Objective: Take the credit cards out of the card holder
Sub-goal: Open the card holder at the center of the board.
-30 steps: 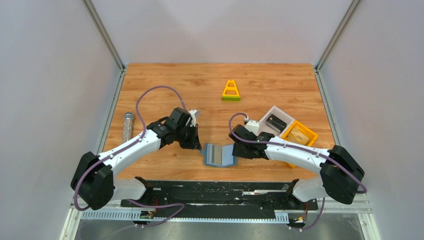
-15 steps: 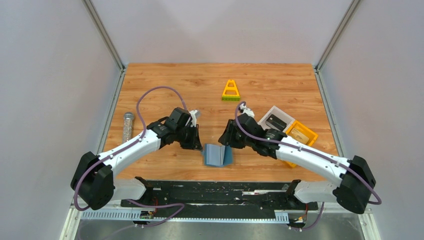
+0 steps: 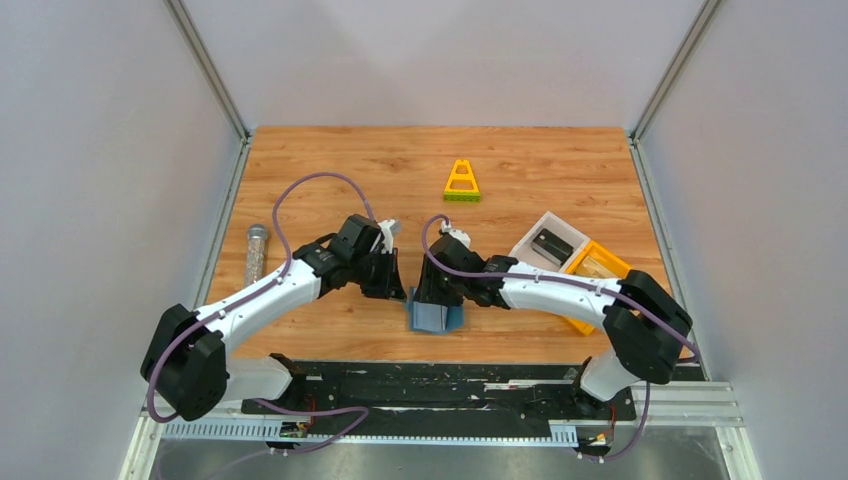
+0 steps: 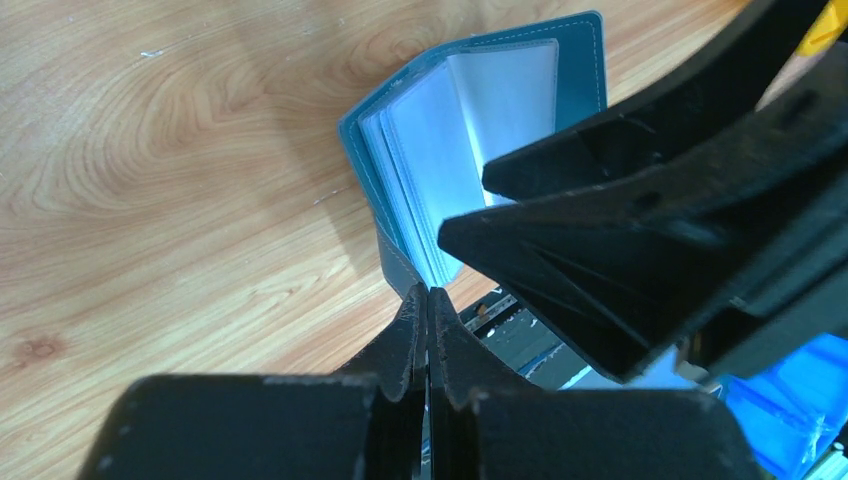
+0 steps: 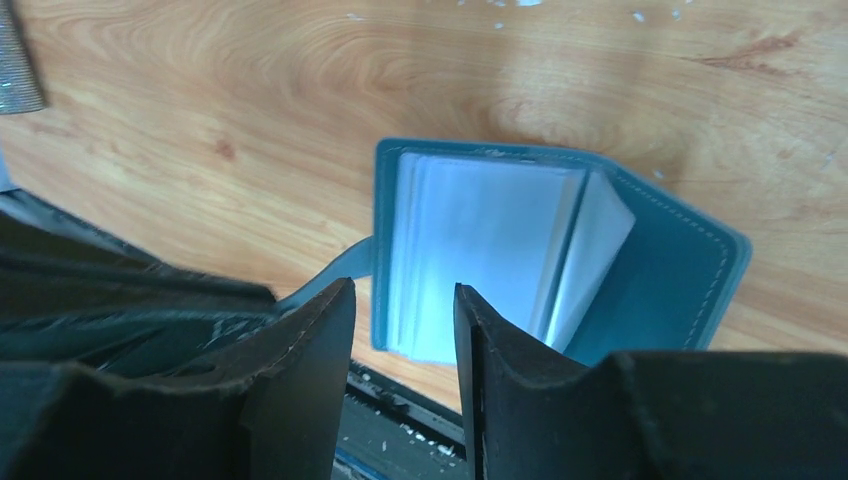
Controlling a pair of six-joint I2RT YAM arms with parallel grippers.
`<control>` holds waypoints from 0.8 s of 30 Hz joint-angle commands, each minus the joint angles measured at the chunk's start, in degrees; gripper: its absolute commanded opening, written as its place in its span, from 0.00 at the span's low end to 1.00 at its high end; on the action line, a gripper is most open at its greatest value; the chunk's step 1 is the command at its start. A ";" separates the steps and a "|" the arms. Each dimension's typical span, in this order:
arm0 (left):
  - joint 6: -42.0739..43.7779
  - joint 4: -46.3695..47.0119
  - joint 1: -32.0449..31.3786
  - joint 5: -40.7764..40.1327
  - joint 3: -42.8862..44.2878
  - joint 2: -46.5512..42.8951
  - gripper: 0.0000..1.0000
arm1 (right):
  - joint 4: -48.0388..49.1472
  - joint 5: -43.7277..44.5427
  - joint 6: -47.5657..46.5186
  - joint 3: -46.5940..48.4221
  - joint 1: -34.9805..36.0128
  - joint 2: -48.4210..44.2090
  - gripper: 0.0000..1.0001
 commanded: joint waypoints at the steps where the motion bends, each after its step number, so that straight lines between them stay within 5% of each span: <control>1: -0.34 1.48 -0.20 0.70 0.01 -2.42 0.00 | -0.91 3.75 0.62 2.37 0.18 2.11 0.44; 11: -0.42 1.66 -0.22 0.50 -0.22 -2.55 0.00 | -0.74 3.33 0.13 2.53 0.19 5.34 0.52; 24: 0.12 0.55 -0.19 -1.12 -0.10 -2.64 0.00 | -4.64 7.83 0.78 0.90 0.22 3.57 0.47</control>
